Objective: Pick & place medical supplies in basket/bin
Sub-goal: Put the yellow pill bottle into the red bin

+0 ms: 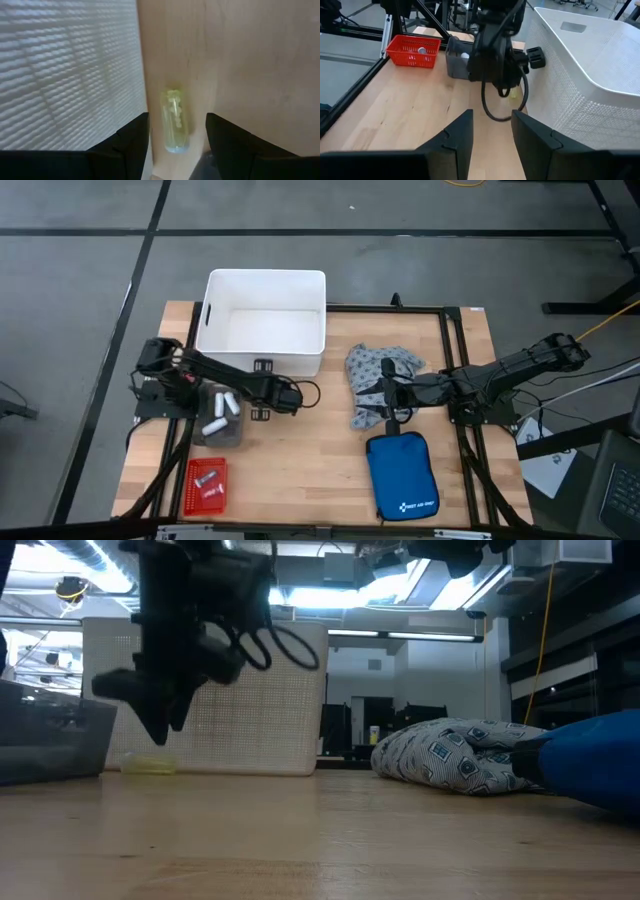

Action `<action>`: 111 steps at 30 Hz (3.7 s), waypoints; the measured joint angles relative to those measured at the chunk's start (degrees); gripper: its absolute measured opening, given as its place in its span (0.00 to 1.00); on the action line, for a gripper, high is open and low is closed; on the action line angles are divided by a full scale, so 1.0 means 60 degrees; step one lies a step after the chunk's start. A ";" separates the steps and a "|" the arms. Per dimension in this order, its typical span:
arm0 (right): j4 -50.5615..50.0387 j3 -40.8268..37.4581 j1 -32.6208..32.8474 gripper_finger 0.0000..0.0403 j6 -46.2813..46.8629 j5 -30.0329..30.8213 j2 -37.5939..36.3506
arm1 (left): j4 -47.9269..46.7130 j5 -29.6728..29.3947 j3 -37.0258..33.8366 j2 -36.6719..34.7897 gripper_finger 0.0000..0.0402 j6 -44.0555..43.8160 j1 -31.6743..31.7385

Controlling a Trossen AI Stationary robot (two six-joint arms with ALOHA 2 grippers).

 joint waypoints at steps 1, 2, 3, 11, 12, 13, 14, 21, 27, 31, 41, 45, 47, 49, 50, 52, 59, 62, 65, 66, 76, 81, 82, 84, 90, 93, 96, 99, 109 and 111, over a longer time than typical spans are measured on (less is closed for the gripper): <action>0.0000 0.0000 0.0001 0.34 0.0103 -0.0001 0.0000 | -0.0003 0.0003 0.0000 0.0140 0.48 -0.0067 0.0025; -0.0008 0.0000 -0.0001 0.34 0.0178 -0.0001 0.0000 | 0.0001 0.0010 0.0000 0.0256 0.48 -0.0157 0.0048; -0.0027 0.0000 -0.0001 0.34 0.0202 -0.0005 0.0000 | 0.0000 0.0013 0.0000 0.0378 0.48 -0.0246 0.0062; -0.0347 0.0000 -0.0001 0.34 0.0311 -0.0024 0.0000 | 0.0015 0.0851 -0.0004 0.0829 0.48 -0.0840 0.0316; -0.0346 0.0000 0.0002 0.34 0.0400 -0.0021 0.0000 | 0.0037 0.0852 -0.0004 0.0833 0.48 -0.0863 0.0363; -0.0346 0.0000 -0.0001 0.34 0.0441 -0.0023 -0.0004 | 0.0045 0.0811 0.0000 0.0833 0.48 -0.0873 0.0387; -0.0346 0.0000 -0.0001 0.34 0.0446 -0.0021 -0.0001 | 0.0038 0.0742 -0.0002 0.0833 0.48 -0.0884 0.0422; -0.0430 0.0000 0.0002 0.34 0.0468 -0.0024 -0.0004 | 0.0210 0.0989 0.0000 0.0829 0.48 -0.0907 0.0746; -0.0426 0.0000 0.0002 0.34 0.0468 -0.0026 -0.0004 | 0.0361 0.1054 -0.0004 0.0829 0.48 -0.0916 0.0883; -0.0423 0.0000 0.0002 0.34 0.0468 -0.0027 -0.0004 | 0.0353 0.0776 0.0000 0.0829 0.47 -0.0967 0.0888; -0.0419 0.0000 0.0002 0.34 0.0903 -0.0027 -0.0004 | 0.0350 0.0282 -0.0004 0.0833 0.42 -0.1556 0.0334; -0.0415 0.0000 0.0002 0.34 0.0934 -0.0023 -0.0004 | 0.0361 0.0501 -0.0004 0.0833 0.39 -0.1856 -0.0054; -0.0415 0.0000 0.0002 0.34 0.0964 -0.0022 -0.0004 | 0.0362 0.0667 -0.0004 0.0833 0.37 -0.2122 -0.0219; -0.0412 0.0000 0.0002 0.34 0.1104 -0.0019 -0.0004 | 0.0364 0.0830 -0.0004 0.0833 0.35 -0.2542 -0.0372; -0.0412 0.0000 0.0002 0.34 0.1166 -0.0016 -0.0004 | 0.0370 0.0831 -0.0007 0.0833 0.34 -0.2874 -0.0436; -0.0412 0.0000 0.0002 0.34 0.1186 -0.0012 -0.0004 | 0.0445 0.0521 -0.0007 0.0833 0.31 -0.3667 -0.0562; -0.0273 0.0000 0.0002 0.34 0.1185 0.0010 -0.0004 | 0.0433 -0.0857 -0.0005 0.0833 0.16 -0.6121 -0.1106; -0.0223 0.0000 0.0002 0.33 0.1198 0.0010 -0.0004 | 0.0258 -0.1076 -0.0004 0.0833 0.07 -0.6894 -0.1261; -0.0162 0.0000 0.0001 0.33 0.1230 0.0065 -0.0004 | 0.0042 -0.1242 -0.0006 0.0833 0.01 -0.7715 -0.1275; -0.0157 0.0000 0.0001 0.33 0.1233 0.0111 -0.0004 | -0.0069 -0.1348 -0.0005 0.0833 0.01 -0.7967 -0.1272; -0.0157 0.0000 -0.0001 0.33 0.1186 0.0257 -0.0004 | -0.0474 -0.1814 -0.0004 0.0833 0.00 -0.9360 -0.0953; -0.0205 0.0000 -0.0001 0.33 0.1156 0.0254 -0.0004 | -0.0513 -0.1760 -0.0278 0.0833 0.00 -0.9978 -0.0796; -0.0223 0.0000 -0.0001 0.33 0.1149 0.0250 -0.0004 | -0.0495 -0.1653 -0.0441 0.0833 0.00 -1.0180 -0.0754; -0.0268 0.0000 -0.0001 0.33 0.1146 0.0222 -0.0004 | -0.0384 -0.1366 -0.0824 0.0833 0.01 -1.0510 -0.0706; -0.0270 0.0000 -0.0001 0.33 0.1073 0.0221 -0.0004 | -0.0127 -0.1528 -0.1515 0.0811 0.00 -1.0938 -0.0689; -0.0270 0.0000 -0.0001 0.33 0.1069 0.0222 -0.0004 | -0.0099 -0.1397 -0.1497 0.0811 0.00 -1.0888 -0.0635; -0.0270 0.0000 -0.0001 0.33 0.1069 0.0221 -0.0004 | 0.0222 -0.1047 -0.1501 0.0811 0.01 -1.0656 -0.0541; -0.0271 0.0000 0.0000 0.33 0.1116 0.0220 -0.0004 | 0.0799 -0.0802 -0.1508 0.0800 0.00 -1.0365 -0.0465; -0.0296 0.0000 0.0005 0.33 0.1157 -0.0278 -0.0004 | 0.1537 0.0756 -0.0057 0.0884 0.01 -0.9971 -0.1524; -0.0297 0.0000 -0.0001 0.33 0.1153 -0.0274 -0.0004 | 0.1136 0.0280 0.0745 0.0836 0.01 -0.9842 -0.1951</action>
